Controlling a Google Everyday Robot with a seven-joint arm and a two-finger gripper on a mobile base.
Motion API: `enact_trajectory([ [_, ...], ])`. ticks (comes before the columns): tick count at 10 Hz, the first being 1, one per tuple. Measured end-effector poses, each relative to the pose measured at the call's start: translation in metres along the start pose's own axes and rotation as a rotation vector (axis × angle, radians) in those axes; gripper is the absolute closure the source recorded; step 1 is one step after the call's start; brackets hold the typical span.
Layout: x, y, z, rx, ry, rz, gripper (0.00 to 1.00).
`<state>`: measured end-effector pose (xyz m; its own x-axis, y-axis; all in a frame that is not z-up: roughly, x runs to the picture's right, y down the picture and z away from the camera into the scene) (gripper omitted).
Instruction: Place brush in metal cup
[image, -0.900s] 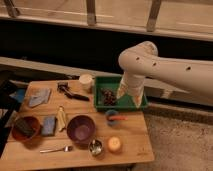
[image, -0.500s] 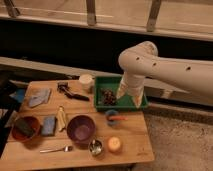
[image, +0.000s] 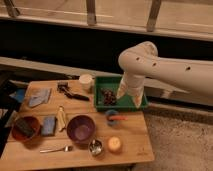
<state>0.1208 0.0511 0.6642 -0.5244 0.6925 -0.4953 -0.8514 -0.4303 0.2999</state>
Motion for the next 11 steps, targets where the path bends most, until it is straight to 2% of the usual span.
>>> enact_trajectory([
  [9, 0.001, -0.001, -0.001, 0.000, -0.001, -0.006, 0.35],
  [11, 0.001, 0.009, -0.010, -0.018, -0.054, -0.053, 0.35],
])
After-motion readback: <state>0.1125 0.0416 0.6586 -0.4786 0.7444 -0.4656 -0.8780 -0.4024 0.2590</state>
